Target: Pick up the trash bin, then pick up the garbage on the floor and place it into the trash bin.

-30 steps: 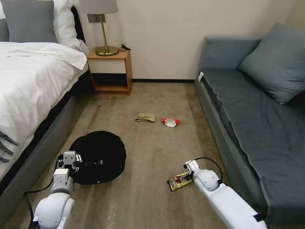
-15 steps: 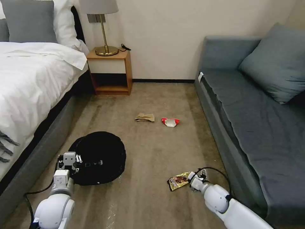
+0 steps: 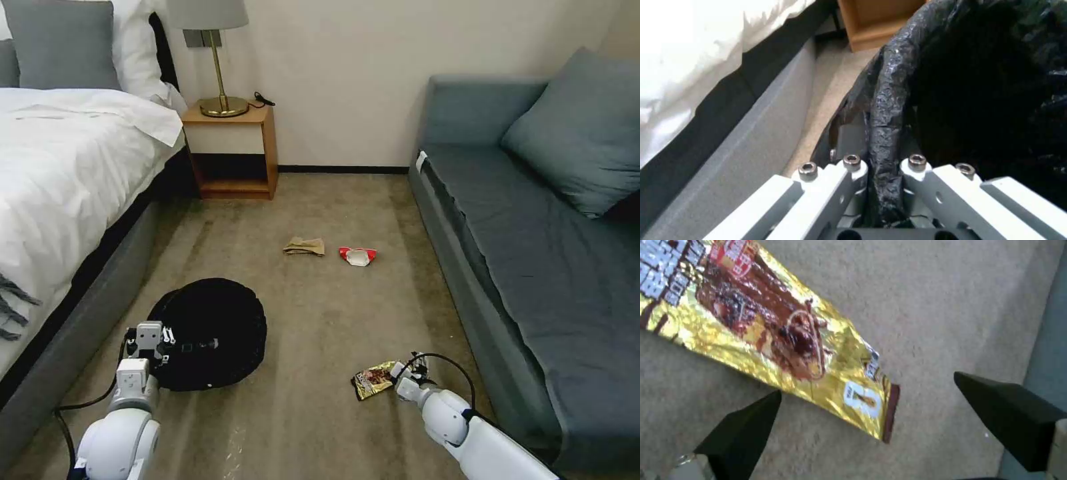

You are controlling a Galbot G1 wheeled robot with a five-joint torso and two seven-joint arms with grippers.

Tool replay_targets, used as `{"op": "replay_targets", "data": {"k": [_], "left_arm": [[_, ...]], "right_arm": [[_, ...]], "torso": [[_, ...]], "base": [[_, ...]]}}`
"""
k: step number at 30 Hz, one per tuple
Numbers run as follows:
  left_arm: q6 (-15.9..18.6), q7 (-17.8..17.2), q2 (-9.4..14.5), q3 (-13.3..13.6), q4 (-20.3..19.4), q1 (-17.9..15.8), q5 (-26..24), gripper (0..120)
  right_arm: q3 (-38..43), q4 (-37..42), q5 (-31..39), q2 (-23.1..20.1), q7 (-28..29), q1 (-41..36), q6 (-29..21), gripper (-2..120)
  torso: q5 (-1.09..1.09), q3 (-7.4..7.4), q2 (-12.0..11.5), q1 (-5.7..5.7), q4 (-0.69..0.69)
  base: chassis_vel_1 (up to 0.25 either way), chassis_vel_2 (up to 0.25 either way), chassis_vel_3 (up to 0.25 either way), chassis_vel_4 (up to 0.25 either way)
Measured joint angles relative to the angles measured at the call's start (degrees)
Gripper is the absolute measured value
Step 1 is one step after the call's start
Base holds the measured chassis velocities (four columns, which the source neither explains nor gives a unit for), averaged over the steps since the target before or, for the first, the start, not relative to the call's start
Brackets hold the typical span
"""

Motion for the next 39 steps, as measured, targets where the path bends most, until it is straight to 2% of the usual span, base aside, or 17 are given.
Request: {"op": "replay_targets", "data": {"k": [16,20,22,25,26,28,31,33,37,39], "left_arm": [[-0.4,0.0,-0.3,0.0,1.7,-0.9,0.1,2],[-0.4,0.0,-0.3,0.1,1.8,-1.3,0.1,2],[-0.3,0.0,-0.4,0.2,1.8,-1.4,0.1,2],[-0.2,0.0,-0.4,0.2,1.8,-1.5,0.1,2],[-0.2,0.0,-0.4,0.2,1.9,-1.6,0.1,2],[-0.2,0.0,-0.4,0.2,1.9,-1.6,0.1,2],[-0.2,0.0,-0.3,0.1,1.8,-1.5,0.1,2],[-0.2,0.0,-0.3,0.1,1.7,-1.4,0.1,2],[-0.2,0.0,-0.3,0.0,1.4,-1.3,0.1,2],[-0.2,0.0,-0.3,0.0,1.3,-1.2,0.1,2]], "right_arm": [[-0.3,-6.8,0.6,2.7,-0.3,3.1,3.8,99],[-0.4,-7.2,1.0,3.0,-1.6,3.5,4.0,88],[-0.5,-7.7,1.2,3.4,-2.4,3.7,4.2,77],[-0.6,-8.2,1.4,3.8,-2.8,3.9,4.5,71],[-0.7,-8.5,1.4,3.9,-2.9,3.9,4.8,62],[-0.7,-8.6,1.5,3.9,-3.0,4.0,5.0,59],[-0.6,-8.8,1.6,3.9,-3.1,4.0,5.4,44],[-0.6,-8.8,1.6,3.8,-3.2,4.0,5.5,41],[-0.4,-8.9,1.7,3.7,-3.6,3.9,6.0,22],[-0.4,-8.9,1.7,3.7,-3.7,3.9,6.1,19]], "torso": [[-0.04,-0.01,0.0,0.00,-0.01],[-0.03,0.00,0.0,0.00,-0.01],[-0.04,0.00,0.0,0.00,-0.01],[-0.01,0.00,0.0,0.00,-0.01],[0.01,0.00,0.0,0.00,-0.01],[0.00,0.00,0.0,0.00,0.00],[0.01,0.00,0.0,0.00,0.01],[0.01,0.00,0.0,0.00,0.01],[0.03,0.01,0.0,0.00,0.02],[0.03,0.01,0.0,0.00,0.02]], "base": [[0.000,0.000,0.000,0.000],[0.000,0.000,0.000,0.000],[0.000,0.000,0.000,0.000],[0.000,0.000,0.000,0.000],[0.000,0.000,0.000,0.000],[0.000,0.000,0.000,0.000],[0.000,0.000,0.000,0.000],[0.000,0.000,0.000,0.000],[0.000,0.000,0.000,0.000],[0.000,0.000,0.000,0.000]]}}
